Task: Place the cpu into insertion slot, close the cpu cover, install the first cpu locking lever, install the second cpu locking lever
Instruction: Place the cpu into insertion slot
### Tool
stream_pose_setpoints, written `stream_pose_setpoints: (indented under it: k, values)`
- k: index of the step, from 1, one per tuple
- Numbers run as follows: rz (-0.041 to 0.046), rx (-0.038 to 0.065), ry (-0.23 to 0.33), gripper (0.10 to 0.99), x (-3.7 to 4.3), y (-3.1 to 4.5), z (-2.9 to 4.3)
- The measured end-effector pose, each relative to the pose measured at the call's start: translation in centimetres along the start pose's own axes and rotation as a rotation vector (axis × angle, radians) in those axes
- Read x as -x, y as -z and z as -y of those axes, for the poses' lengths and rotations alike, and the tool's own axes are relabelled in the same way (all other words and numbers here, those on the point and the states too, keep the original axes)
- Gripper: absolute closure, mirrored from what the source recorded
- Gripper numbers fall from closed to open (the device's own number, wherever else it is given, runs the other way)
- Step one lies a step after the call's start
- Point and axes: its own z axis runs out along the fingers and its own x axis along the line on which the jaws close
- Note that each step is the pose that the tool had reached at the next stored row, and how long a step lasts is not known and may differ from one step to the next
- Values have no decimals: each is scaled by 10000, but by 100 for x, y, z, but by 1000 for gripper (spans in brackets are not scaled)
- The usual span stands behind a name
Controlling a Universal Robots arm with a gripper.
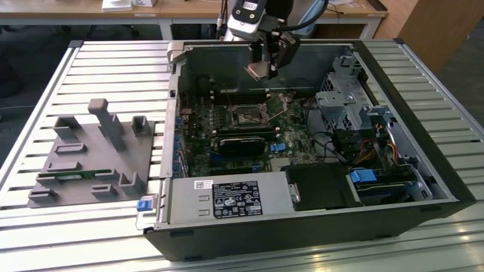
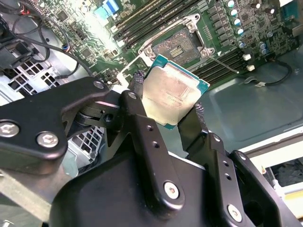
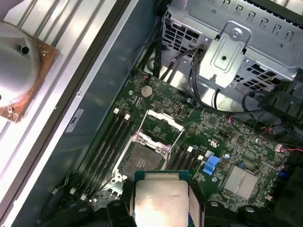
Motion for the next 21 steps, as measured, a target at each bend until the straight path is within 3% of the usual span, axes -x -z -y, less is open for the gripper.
stream_pose_setpoints:
  k: [21]
  values:
    - [67, 13, -754, 545, 1, -33, 3]
